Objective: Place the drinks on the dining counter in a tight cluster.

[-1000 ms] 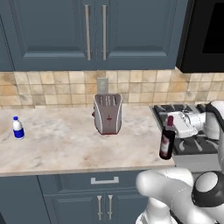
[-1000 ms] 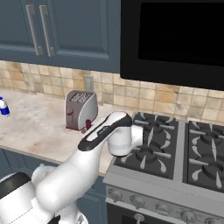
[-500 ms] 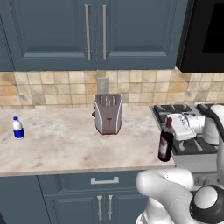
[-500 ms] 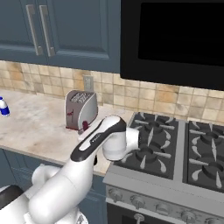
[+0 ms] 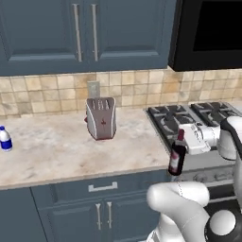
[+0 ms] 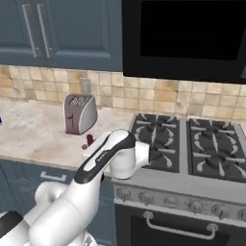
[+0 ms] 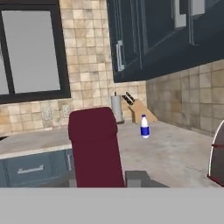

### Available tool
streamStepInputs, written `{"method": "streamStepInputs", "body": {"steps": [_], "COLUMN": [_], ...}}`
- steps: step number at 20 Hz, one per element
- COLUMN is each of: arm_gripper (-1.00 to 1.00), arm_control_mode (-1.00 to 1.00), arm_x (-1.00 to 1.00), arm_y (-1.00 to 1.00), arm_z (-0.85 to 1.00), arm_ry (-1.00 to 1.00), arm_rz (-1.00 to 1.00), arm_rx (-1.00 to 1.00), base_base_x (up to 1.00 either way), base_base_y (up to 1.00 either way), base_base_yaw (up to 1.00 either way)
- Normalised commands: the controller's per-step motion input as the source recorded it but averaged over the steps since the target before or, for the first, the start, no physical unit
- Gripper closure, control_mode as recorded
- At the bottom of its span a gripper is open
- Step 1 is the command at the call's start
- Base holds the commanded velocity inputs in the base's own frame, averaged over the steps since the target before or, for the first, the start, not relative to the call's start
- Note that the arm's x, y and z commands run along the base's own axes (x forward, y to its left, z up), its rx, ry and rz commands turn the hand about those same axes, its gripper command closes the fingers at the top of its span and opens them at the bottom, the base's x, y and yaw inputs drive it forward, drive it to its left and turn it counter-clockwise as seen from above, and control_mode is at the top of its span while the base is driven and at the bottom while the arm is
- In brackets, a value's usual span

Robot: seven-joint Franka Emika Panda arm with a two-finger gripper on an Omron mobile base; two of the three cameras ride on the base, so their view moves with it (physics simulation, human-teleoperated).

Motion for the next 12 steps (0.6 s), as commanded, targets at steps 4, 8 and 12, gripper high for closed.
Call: {"method": "streamStepInputs", "body": {"steps": [4, 8, 12], "arm_gripper": [1.0, 1.0, 1.0], "arm_control_mode": [1.0, 1.0, 1.0], "arm_x": [0.0, 0.0, 0.0], "arm_y": [0.0, 0.0, 0.0], "arm_z": [0.0, 0.0, 0.0], "arm_ry": [0.0, 0.0, 0.0], "arm_rz": [0.0, 0.0, 0.0], "arm_rx": [0.0, 0.0, 0.0], "base_base_x": [0.0, 0.0, 0.0], "base_base_y": [0.07, 0.07, 0.09], "base_base_yaw": [-0.89, -0.92, -0.92]}}
